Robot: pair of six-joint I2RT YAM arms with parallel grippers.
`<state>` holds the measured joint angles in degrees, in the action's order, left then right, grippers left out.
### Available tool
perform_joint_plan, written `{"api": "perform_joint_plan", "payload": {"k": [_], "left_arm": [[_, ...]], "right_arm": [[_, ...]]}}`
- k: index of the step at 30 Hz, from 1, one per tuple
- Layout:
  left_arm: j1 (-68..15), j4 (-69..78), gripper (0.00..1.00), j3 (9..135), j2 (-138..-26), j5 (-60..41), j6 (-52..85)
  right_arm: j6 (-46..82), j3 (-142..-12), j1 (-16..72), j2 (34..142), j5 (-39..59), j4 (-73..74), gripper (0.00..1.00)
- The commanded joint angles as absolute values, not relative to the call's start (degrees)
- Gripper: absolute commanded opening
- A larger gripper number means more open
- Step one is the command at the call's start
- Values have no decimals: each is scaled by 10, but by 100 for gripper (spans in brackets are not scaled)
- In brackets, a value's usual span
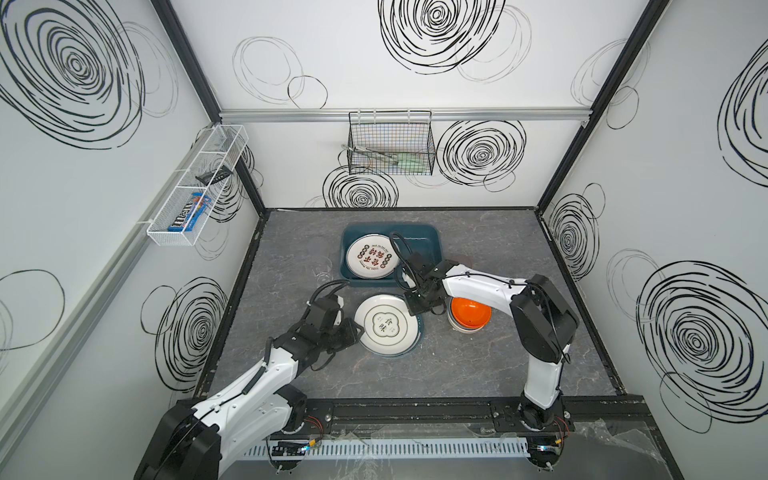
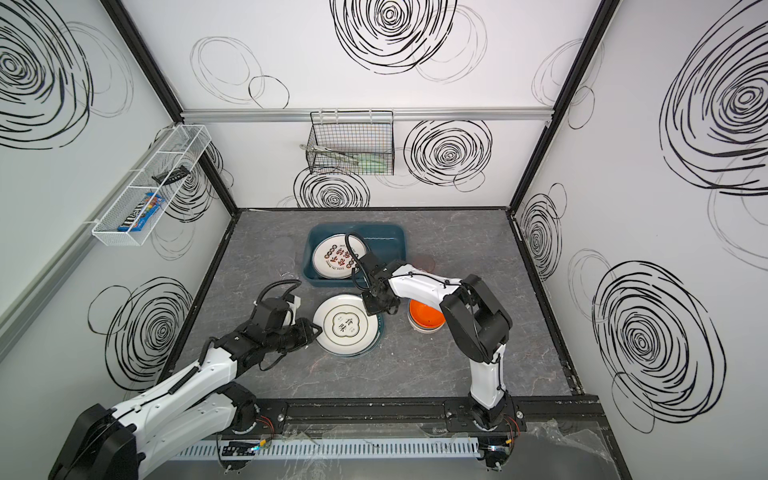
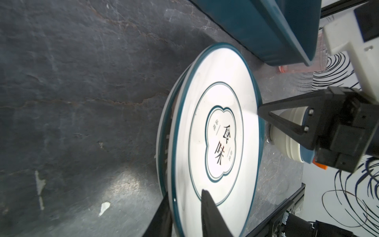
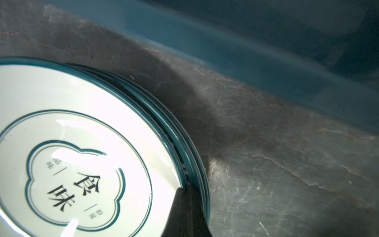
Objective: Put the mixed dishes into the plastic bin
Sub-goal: 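Lower the right gripper onto the white plate rim and pinch it, then lift the white teal-rimmed plates upright with the right gripper toward the bin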
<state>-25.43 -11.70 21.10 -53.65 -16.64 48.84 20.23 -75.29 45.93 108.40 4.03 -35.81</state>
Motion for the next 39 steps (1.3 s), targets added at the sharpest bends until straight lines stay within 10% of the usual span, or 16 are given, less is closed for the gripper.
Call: {"api": "perform_joint_plan", "payload": {"k": [1,12,39], "left_arm": [[-252,-102,21,209,-535,-169,484],[-249,-99,0,222,-516,-178,491],[-194,-85,0,286,-448,-259,556]], "right_arm": [[199,-757,466,1088,43,-374,4],[206,-758,455,1058,39,-373,24],[248,-632,307,847,297,-232,47]]}}
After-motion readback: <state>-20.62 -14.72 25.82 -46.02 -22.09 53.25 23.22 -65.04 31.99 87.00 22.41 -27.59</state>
